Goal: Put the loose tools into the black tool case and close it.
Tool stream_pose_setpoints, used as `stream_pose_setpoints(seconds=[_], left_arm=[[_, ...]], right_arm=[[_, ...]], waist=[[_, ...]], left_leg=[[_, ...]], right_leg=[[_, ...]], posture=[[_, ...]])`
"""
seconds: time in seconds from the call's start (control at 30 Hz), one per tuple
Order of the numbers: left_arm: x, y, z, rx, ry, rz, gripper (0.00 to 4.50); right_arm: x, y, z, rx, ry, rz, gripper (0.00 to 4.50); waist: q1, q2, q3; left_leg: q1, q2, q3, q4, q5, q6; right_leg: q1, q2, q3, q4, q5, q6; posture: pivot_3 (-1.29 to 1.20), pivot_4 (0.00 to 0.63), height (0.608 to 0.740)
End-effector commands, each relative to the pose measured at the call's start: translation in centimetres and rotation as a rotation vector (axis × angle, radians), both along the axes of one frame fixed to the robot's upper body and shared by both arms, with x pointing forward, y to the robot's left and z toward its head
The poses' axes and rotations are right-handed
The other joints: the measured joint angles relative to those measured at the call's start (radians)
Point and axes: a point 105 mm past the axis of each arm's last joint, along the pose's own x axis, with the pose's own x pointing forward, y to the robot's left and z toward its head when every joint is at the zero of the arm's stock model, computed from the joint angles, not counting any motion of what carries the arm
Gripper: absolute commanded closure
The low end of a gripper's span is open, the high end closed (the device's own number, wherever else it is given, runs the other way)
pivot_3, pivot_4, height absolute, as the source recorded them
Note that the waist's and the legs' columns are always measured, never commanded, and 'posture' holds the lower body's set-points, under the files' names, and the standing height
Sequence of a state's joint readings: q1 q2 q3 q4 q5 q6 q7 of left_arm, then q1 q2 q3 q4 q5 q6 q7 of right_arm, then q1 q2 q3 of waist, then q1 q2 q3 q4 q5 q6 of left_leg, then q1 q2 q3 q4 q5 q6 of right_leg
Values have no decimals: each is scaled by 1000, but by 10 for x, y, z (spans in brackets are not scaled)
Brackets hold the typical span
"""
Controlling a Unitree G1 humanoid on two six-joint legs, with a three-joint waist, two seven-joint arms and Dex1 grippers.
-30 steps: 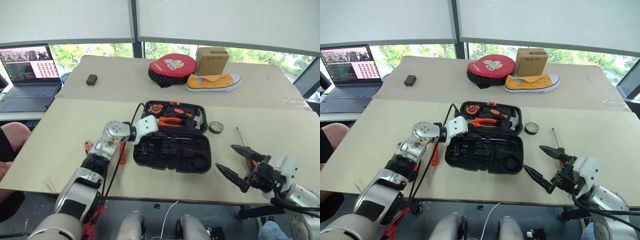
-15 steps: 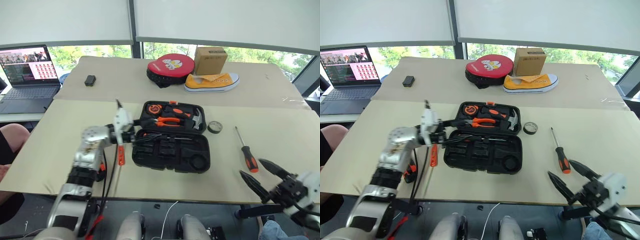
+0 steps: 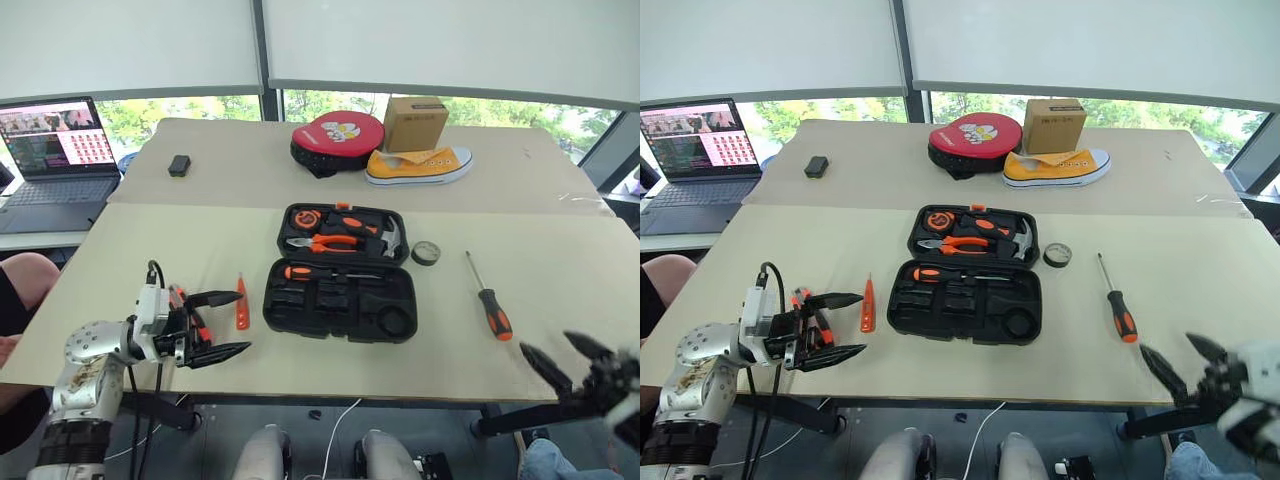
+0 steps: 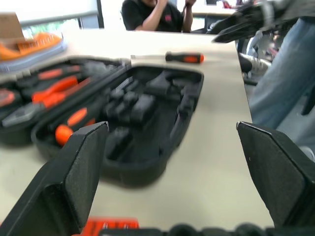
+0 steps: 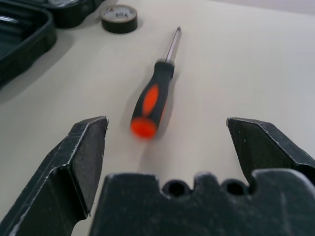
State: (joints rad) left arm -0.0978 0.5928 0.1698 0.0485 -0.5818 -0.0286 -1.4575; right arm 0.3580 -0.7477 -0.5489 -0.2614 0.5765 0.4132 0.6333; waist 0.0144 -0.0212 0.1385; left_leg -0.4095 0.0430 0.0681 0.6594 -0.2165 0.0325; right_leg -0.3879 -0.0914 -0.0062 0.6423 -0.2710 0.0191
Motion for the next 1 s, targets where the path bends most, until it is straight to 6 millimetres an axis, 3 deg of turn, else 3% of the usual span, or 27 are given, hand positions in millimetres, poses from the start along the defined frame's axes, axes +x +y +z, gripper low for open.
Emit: stream_pose_setpoints(seconds=[0.03, 0.17, 0.27, 0.53, 0.67, 0.73, 0.8, 0.87, 1.0], left_arm=[[-5, -13, 11, -30, -25, -44, 29], [-8, -24, 13, -50, -27, -56, 29], [-9, -25, 13, -50, -28, -52, 0], [-9, -26, 17, -55, -30, -61, 0], [-9, -23, 21, -70, -29, -39, 0], [-7, -18, 23, -86, -32, 2, 0], [-7, -15, 25, -98, -33, 32, 0], [-6, -11, 25, -105, -30, 63, 0], [-6, -1, 19, -89, -11, 122, 0]], right_arm=[[10, 2, -7, -10, 100, -1, 0], [26, 9, -19, -8, 198, -8, 0], [35, 8, -28, -41, 236, -11, 770], [52, 7, -28, -72, 175, -23, 3404], [54, -12, -13, -156, 56, -127, 3437], [62, -17, 18, -226, -126, -163, 3437], [71, 4, 45, -206, -273, -58, 3437], [77, 48, 64, -189, -363, 209, 3437], [73, 121, 61, -306, -315, 731, 3437]], waist=[[3, 0, 0], [-2, 0, 0], [-3, 0, 0], [-4, 0, 0], [-4, 0, 0], [-4, 0, 0], [-7, 1, 1], [-17, 1, 1], [-32, 1, 1]], left_leg=[[-1, 0, -1, 0, 0, 0], [-3, 0, -1, -1, -1, 1], [-3, 0, -1, 0, -1, 1], [-3, 0, -1, 0, -1, 1], [-3, 0, -1, 0, -1, 1], [-3, 0, -1, 0, -1, 1], [-4, 0, 0, 0, -1, 1], [-3, 0, 0, 0, -1, 1], [-1, 5, 1, 0, -2, 0]], right_leg=[[0, 1, 0, 0, 2, 3], [-2, 3, -1, 0, 1, 4], [-2, 3, -1, 0, 2, 5], [-1, 4, -1, 0, 2, 6], [-1, 4, 0, -1, 2, 6], [-2, 4, 0, 0, 2, 6], [-3, 4, 0, 0, 2, 6], [-3, 5, 2, 0, 2, 7], [-2, 11, 5, 0, 2, 6]], posture=[[0, 150, 740], [0, 150, 740], [0, 150, 740], [0, 150, 740], [0, 150, 740], [0, 150, 740], [0, 150, 740], [0, 150, 740], [0, 150, 740]])
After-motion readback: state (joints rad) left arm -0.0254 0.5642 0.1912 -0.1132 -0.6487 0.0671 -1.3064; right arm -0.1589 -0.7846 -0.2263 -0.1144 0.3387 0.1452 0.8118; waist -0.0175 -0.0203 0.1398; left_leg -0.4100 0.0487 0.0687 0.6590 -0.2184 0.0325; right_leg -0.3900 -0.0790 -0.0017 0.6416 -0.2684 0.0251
